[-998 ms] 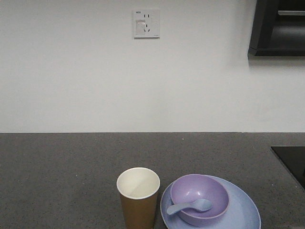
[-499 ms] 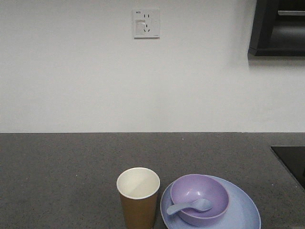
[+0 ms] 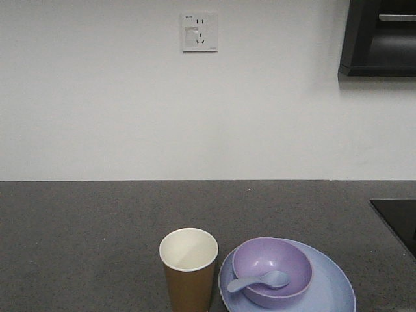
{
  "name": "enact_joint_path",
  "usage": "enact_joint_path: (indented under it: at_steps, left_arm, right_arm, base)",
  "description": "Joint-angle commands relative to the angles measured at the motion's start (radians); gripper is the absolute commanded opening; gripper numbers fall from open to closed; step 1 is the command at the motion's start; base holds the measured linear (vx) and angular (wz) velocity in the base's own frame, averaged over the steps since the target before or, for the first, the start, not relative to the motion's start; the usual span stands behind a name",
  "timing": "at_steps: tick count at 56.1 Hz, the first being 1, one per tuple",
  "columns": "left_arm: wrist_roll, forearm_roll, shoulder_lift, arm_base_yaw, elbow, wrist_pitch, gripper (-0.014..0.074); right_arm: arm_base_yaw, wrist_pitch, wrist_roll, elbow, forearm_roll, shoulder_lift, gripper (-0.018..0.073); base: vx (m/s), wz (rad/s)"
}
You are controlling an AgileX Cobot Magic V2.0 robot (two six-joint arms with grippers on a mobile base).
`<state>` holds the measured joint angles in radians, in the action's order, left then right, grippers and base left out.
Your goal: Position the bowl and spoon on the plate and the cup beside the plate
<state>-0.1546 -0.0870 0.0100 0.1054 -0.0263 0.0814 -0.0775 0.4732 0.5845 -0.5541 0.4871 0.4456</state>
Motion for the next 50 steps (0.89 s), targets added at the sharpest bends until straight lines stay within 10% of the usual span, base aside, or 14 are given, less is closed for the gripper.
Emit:
enact_joint_path:
  at_steps: [1,22,50]
  left_arm:
    - [0.002,-0.003,0.006,0.000,0.026,-0.081,-0.0006]
    - [0.002,-0.003,0.006,0.000,0.026,-0.081,-0.0006]
    - [0.002,-0.003,0.006,0.000,0.026,-0.081,-0.0006]
  right_arm:
    - [0.005,-0.072,0.014,-0.028,-0.004,0.007,-0.0008]
    - [0.005,-0.385,-0.678,0.280,-0.609,-0.166,-0.0008]
    - [0.038,-0.404,-0.724,0.588,-0.540,-0.461,-0.0008]
  base:
    - [0.00,0.00]
    - [0.00,0.00]
    - [0.00,0.00]
